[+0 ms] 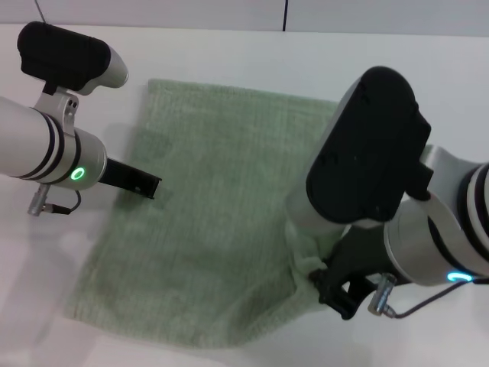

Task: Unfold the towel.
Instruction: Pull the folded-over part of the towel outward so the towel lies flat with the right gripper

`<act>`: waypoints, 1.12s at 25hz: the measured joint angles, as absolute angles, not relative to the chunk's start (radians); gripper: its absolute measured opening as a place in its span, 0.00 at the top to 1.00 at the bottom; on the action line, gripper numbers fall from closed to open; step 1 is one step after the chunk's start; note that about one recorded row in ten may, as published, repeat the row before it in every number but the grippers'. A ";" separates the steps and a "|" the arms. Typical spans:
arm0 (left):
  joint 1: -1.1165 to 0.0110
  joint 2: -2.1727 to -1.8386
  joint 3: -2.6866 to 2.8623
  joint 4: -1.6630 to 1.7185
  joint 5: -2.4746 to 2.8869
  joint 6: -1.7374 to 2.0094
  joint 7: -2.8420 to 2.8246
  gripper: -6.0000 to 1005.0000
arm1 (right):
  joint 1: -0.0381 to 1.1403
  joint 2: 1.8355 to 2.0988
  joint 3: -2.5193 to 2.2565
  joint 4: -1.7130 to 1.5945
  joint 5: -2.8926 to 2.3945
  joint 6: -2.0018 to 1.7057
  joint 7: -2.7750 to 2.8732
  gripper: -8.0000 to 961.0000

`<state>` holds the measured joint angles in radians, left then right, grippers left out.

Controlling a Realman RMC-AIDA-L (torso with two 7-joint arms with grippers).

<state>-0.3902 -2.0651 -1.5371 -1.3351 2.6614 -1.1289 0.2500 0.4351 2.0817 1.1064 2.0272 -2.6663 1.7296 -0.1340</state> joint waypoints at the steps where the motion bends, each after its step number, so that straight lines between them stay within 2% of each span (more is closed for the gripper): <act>1: -0.392 -2.066 -1.537 -1.333 2.662 -1.130 0.250 1.00 | 0.430 2.081 1.100 2.027 -2.668 1.729 -0.134 0.96; 28: -0.387 -2.068 -1.510 -1.327 2.661 -1.129 0.242 1.00 | 0.364 2.080 1.003 1.971 -2.728 1.725 -0.141 0.95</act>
